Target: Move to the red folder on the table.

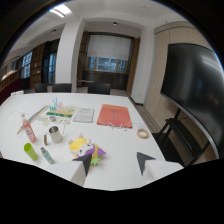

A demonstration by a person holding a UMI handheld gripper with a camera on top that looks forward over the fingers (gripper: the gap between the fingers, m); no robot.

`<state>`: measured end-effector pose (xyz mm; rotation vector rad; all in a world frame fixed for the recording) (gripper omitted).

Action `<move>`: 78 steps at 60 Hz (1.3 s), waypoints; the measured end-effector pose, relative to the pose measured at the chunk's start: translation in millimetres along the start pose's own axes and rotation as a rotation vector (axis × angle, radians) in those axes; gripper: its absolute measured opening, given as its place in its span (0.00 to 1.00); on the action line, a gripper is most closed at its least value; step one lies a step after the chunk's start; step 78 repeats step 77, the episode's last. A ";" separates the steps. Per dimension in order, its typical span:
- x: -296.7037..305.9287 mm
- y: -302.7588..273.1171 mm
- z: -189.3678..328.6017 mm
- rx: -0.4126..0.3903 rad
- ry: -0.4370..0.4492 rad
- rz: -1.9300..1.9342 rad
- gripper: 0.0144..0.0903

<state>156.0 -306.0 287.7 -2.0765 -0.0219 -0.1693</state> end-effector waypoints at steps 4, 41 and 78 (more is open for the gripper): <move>6.2 -6.2 26.2 0.002 -0.003 -0.002 0.94; 34.9 -58.5 437.7 -0.055 -0.037 0.047 0.94; 29.0 -49.2 509.7 -0.097 -0.059 0.070 0.94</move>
